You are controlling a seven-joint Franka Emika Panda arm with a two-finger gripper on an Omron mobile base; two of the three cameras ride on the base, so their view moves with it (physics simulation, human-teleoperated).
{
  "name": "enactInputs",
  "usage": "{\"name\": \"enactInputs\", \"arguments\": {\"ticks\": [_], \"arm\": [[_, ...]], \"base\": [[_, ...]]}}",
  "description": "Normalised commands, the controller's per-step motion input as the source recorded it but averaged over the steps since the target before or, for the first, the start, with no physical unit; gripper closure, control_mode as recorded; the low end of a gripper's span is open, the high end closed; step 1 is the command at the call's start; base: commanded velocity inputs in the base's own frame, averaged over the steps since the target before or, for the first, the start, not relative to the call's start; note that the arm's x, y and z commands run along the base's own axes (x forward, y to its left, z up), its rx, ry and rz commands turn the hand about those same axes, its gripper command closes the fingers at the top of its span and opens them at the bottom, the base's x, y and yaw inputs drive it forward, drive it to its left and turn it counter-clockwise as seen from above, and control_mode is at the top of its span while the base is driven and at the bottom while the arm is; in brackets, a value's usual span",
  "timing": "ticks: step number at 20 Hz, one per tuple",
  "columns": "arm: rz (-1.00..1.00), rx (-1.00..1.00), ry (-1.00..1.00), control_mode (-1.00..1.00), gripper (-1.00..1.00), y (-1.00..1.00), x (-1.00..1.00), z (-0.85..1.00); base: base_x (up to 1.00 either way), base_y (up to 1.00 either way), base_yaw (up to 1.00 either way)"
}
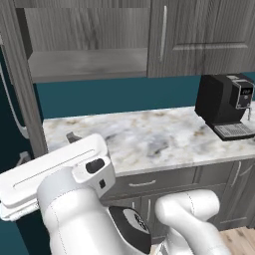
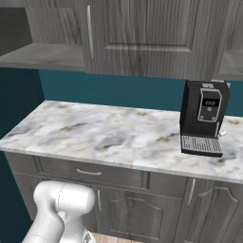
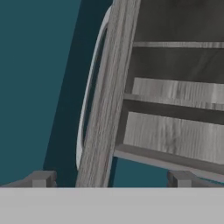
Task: Close all open cabinet doors.
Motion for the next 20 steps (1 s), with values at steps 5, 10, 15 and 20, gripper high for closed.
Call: {"name": "enactInputs", "arguments": {"ticks": [5, 10, 15, 20], "arm": [[0.0, -0.02, 0.0, -1.0, -1.0, 0.23, 0.1, 0.0], [0.0, -0.01, 0.0, -1.0, -1.0, 0.28, 0.06, 0.0], [-0.01, -0.01, 0.01, -1.0, -1.0, 0.08, 0.12, 0.0], [-0.08, 0.0, 0.05, -1.0, -1.0, -0.01, 0.1, 0.0]], "base": [[0.0, 0.0, 0.0], [0.0, 0.0, 0.0], [0.0, 0.0, 0.0], [0.0, 0.0, 0.0]]}}
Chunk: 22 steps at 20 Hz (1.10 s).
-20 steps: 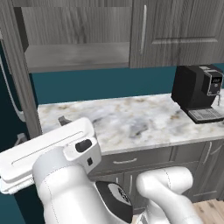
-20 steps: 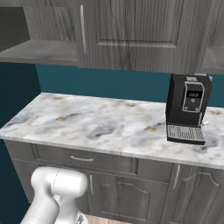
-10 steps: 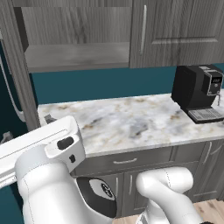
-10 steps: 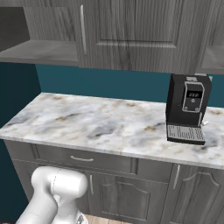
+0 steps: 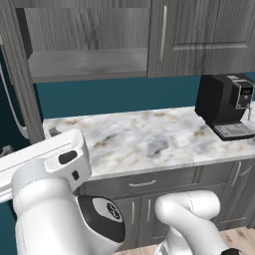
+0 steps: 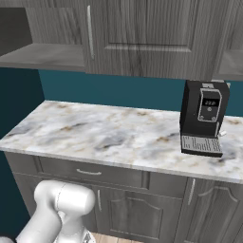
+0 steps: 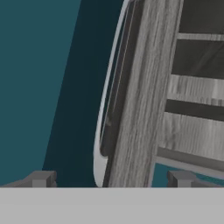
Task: Close all open cabinet doors.
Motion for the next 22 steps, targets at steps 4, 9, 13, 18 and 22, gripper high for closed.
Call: {"name": "enactInputs", "arguments": {"ticks": [4, 9, 13, 18, 22], "arm": [[-0.08, 0.0, 0.04, -1.0, -1.0, 0.0, 0.12, 0.0], [-0.09, 0.0, 0.01, -1.0, -1.0, 0.0, 0.01, 0.0], [-0.09, 0.0, 0.01, -1.0, -1.0, -0.04, 0.21, 0.0], [-0.05, 0.0, 0.0, -1.0, -1.0, -0.41, 0.51, 0.05], [-0.05, 0.0, 0.0, -1.0, -1.0, -0.68, 0.55, 0.06]], "base": [[0.0, 0.0, 0.0], [0.0, 0.0, 0.0], [0.0, 0.0, 0.0], [0.0, 0.0, 0.0], [0.0, 0.0, 0.0]]}}
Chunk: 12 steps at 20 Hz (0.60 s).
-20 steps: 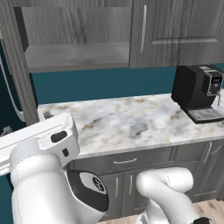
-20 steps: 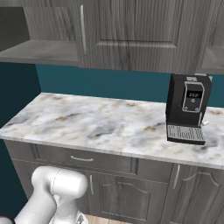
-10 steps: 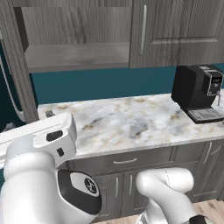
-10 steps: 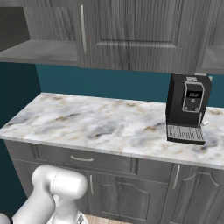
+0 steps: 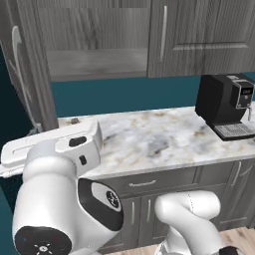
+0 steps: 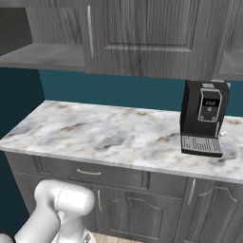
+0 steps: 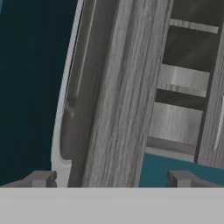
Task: Close all open cabinet doors.
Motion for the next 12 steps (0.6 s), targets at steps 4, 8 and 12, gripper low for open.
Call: {"name": "enactInputs", "arguments": {"ticks": [4, 8, 12], "arm": [[-0.07, 0.0, 0.0, -1.0, -1.0, -0.71, 0.61, 0.05], [-0.06, 0.0, 0.0, -1.0, -1.0, -0.77, 0.72, 0.09], [-0.03, 0.0, 0.0, -1.0, -1.0, -0.62, 0.96, 0.18]], "base": [[0.0, 0.0, 0.0], [0.0, 0.0, 0.0], [0.0, 0.0, 0.0]]}}
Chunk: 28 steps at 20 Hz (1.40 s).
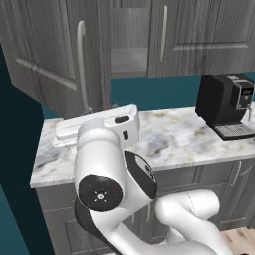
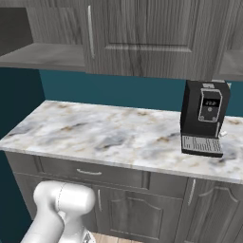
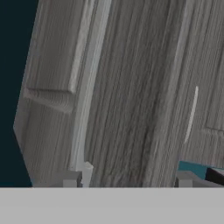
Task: Close all open cabinet doors.
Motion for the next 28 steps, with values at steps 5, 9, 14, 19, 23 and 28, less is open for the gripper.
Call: {"name": "enactInputs", "arguments": {"ticks": [5, 9, 14, 19, 23, 28], "arm": [[-0.01, 0.0, 0.0, -1.0, -1.0, -0.41, 1.0, 0.1], [-0.02, 0.0, 0.0, -1.0, -1.0, -0.47, 1.0, 0.0], [-0.18, 0.0, 0.0, -1.0, -1.0, -0.49, 1.0, -0.04], [-0.27, -0.04, 0.0, -1.0, -1.0, 0.0, 1.0, -0.01], [-0.23, -0.04, 0.0, -1.0, -1.0, 0.0, 1.0, 0.0], [-0.15, -0.01, 0.0, -1.0, -1.0, -0.08, 1.0, 0.0]], "base": [[0.0, 0.0, 0.0], [0.0, 0.0, 0.0], [0.0, 0.0, 0.0], [0.0, 0.0, 0.0], [0.0, 0.0, 0.0], [0.0, 0.0, 0.0]]}}
